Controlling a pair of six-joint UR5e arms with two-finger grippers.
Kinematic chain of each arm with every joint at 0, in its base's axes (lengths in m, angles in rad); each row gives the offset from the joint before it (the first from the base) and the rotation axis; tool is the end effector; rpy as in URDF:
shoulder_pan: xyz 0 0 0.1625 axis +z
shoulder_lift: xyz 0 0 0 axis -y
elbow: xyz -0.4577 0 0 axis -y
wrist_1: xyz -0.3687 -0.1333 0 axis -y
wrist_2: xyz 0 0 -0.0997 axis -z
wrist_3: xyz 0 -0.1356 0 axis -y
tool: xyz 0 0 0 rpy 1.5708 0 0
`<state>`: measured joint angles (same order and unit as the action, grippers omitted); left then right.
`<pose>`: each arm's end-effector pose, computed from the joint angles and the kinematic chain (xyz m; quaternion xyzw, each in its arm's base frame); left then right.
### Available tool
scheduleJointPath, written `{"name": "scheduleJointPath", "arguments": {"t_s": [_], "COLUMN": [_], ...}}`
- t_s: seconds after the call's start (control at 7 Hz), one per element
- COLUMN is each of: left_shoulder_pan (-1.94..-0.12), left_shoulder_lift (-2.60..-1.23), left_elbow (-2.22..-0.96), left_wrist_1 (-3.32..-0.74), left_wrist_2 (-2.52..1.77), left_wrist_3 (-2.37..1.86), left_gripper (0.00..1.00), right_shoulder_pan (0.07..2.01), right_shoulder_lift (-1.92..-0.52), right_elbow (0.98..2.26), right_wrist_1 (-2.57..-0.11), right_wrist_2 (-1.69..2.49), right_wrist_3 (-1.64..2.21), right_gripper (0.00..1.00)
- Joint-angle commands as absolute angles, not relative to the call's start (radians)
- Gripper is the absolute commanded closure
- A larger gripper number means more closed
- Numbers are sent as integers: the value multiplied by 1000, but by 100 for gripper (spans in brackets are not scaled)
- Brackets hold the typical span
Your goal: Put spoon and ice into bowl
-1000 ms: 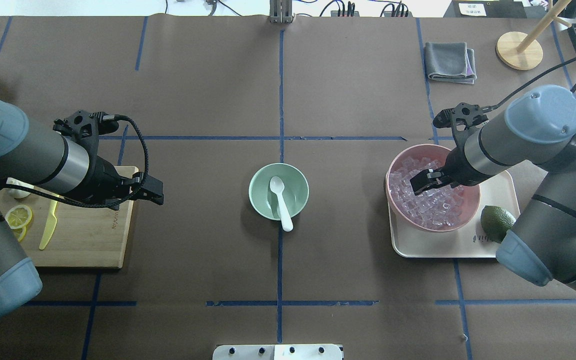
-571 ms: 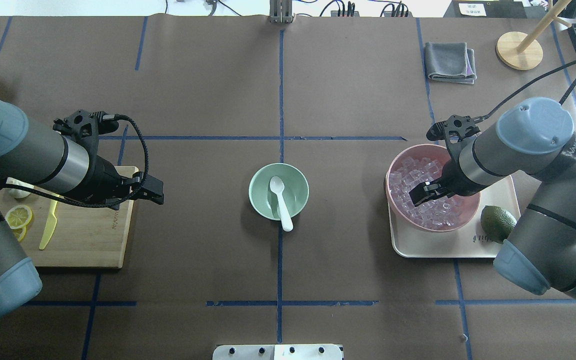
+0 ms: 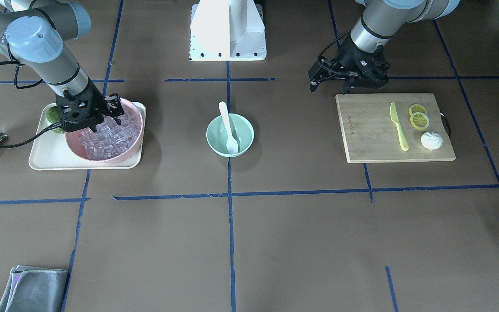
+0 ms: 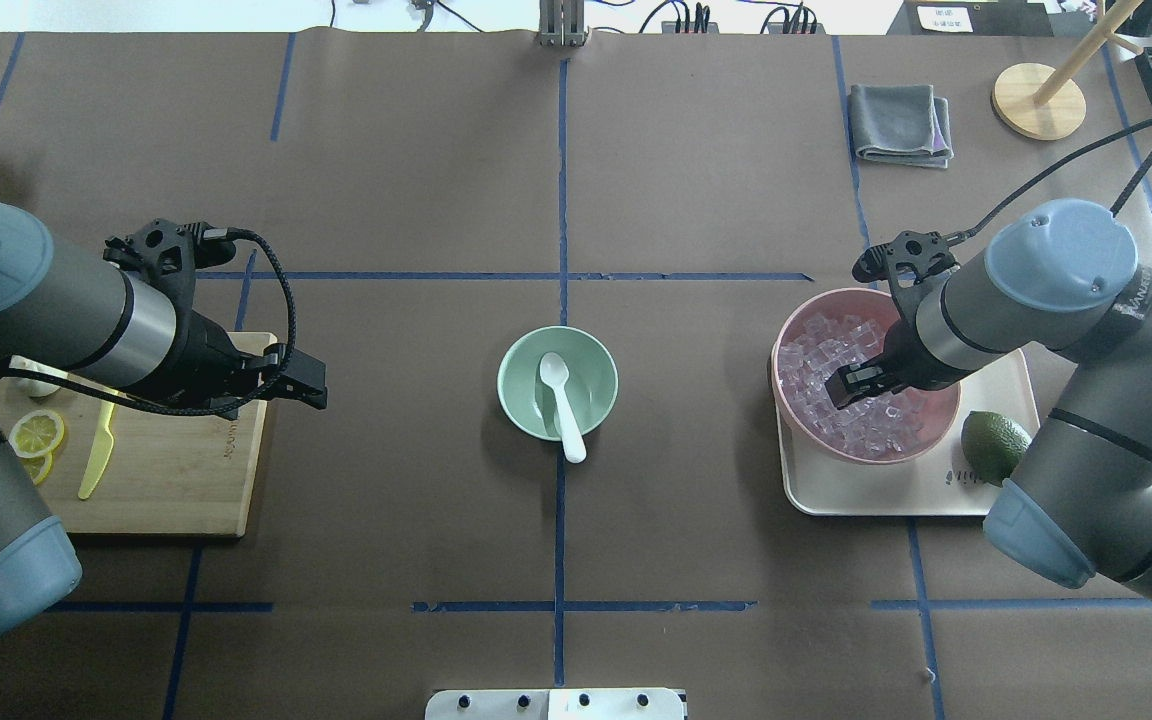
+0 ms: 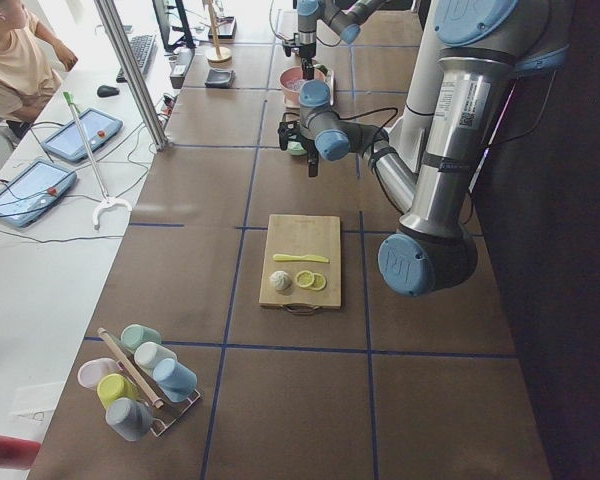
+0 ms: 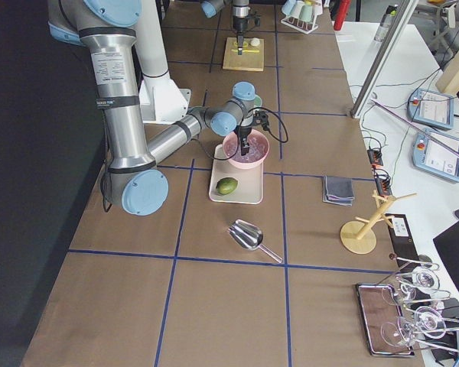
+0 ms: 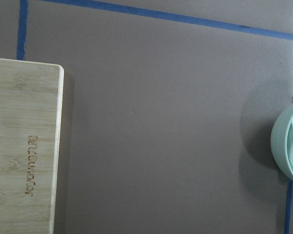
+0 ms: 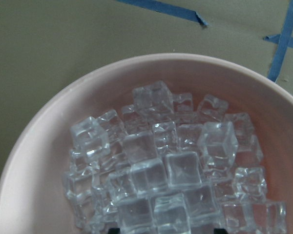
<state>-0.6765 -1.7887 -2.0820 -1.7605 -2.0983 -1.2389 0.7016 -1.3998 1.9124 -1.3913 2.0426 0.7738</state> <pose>0.3706 -0.3810 0.3556 0.0022 0.4877 -0.0345 0.8723 -0.3762 -0.4117 0.4621 0.0637 -0.3912 -0.1228 0.9098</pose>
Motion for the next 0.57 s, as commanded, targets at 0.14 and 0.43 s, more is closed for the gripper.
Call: {"name": "scheduleJointPath", "arguments": {"t_s": [0.14, 0.43], "left_shoulder_pan": [-676, -676], "left_shoulder_lift": [-1790, -1787], "left_elbow": [-2088, -2105], "left_wrist_1": [-1761, -1759], "left_wrist_2": [-2097, -2097], "left_wrist_3": [-1239, -1243], "left_gripper": [0, 0], "right_shoulder_pan": [707, 710], "right_shoulder_lift": [-1397, -1399], "right_elbow": [1910, 1913], "right_wrist_1": [-1391, -1390], "right_wrist_2": [2031, 2034], "right_wrist_3": [762, 762], "right_gripper": [62, 98]}}
